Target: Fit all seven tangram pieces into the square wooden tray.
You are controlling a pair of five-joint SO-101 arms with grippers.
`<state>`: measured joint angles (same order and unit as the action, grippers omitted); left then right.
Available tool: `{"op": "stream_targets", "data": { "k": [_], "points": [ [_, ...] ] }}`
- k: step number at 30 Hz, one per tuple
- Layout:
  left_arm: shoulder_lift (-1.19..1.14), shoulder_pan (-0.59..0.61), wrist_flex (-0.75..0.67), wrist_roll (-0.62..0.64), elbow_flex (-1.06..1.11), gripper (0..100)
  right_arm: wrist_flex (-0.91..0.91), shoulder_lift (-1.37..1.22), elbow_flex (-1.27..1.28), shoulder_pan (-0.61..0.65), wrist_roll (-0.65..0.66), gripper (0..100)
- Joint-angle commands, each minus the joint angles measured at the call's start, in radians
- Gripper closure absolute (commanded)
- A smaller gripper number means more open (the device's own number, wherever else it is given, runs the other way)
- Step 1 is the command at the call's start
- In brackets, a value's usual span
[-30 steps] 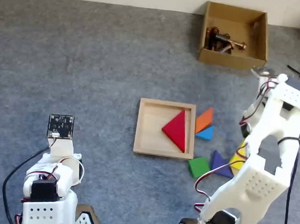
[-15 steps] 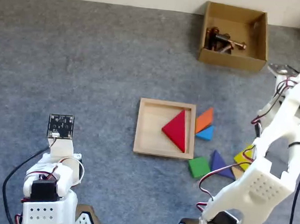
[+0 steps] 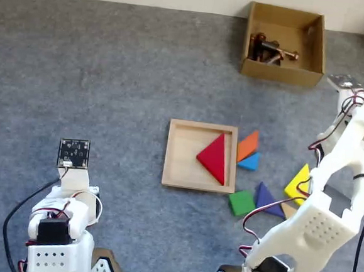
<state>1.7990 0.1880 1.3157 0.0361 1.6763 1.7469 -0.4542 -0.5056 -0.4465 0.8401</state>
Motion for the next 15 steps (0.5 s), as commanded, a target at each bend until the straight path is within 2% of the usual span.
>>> {"op": "stream_targets", "data": {
  "k": [1, 8, 15],
  "points": [
    [-0.007, 0.008, 0.008, 0.002, 0.021, 100, 0.015, 0.022, 0.051, 0.022, 0.049, 99.0],
    [-0.007, 0.008, 0.008, 0.002, 0.021, 100, 0.013, 0.022, 0.213, 0.027, 0.115, 88.3],
    [-0.007, 0.008, 0.008, 0.002, 0.021, 100, -0.070, 0.024, 0.311, -0.025, 0.115, 87.5]
  ]
}}
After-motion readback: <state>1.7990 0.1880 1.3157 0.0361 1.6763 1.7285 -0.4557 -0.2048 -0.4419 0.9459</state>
